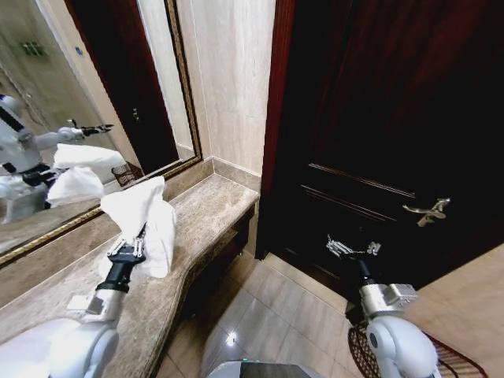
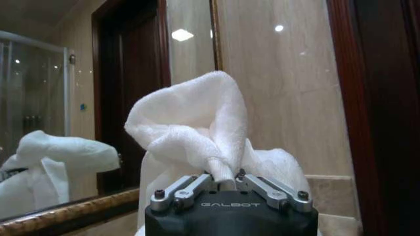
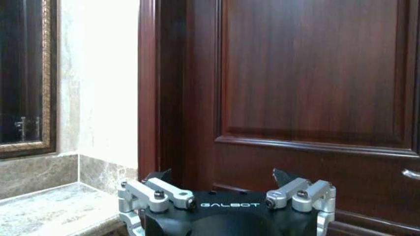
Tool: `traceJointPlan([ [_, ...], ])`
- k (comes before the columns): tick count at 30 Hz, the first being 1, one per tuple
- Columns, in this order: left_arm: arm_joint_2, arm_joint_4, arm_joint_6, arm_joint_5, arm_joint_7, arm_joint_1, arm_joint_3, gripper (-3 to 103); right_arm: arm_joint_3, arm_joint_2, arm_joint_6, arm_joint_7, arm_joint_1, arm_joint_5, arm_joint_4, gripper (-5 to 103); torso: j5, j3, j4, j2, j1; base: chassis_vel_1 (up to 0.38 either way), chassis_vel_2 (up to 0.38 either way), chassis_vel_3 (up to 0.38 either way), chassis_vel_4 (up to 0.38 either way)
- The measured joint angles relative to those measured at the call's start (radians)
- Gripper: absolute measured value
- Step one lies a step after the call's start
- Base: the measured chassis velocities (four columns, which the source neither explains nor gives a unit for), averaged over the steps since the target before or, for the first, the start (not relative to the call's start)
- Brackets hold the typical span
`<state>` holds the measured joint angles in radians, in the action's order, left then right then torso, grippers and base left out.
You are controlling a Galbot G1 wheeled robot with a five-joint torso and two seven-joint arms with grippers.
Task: Discard the used towel into the hamper.
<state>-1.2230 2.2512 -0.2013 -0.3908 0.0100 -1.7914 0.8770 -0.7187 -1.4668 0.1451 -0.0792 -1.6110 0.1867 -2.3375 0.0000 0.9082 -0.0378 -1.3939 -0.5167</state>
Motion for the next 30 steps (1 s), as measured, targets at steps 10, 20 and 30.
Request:
traceJointPlan([
  [10,-0.023,0.051,0.046,0.05,-0.021,0.043,-0.08,8,0.005,-0.015,0.045,0.012,-0.023,-0.009,-0.064,100,0.0,0.0,0.0,0.0,-0.001,0.004,-0.003,-0.003,0.008],
  [20,-0.01,0.057,0.043,0.07,-0.026,0.048,-0.103,8,-0.002,-0.028,0.02,0.028,-0.069,-0.01,-0.075,100,0.0001,0.0,-0.0002,0.0,0.0,0.104,-0.101,-0.114,0.116],
  [30,-0.011,0.072,0.021,0.084,-0.032,0.03,-0.097,8,0.002,-0.036,0.0,0.028,-0.083,-0.017,-0.077,100,0.0,0.0,0.0,0.0,0.0,0.101,-0.106,-0.097,0.095],
])
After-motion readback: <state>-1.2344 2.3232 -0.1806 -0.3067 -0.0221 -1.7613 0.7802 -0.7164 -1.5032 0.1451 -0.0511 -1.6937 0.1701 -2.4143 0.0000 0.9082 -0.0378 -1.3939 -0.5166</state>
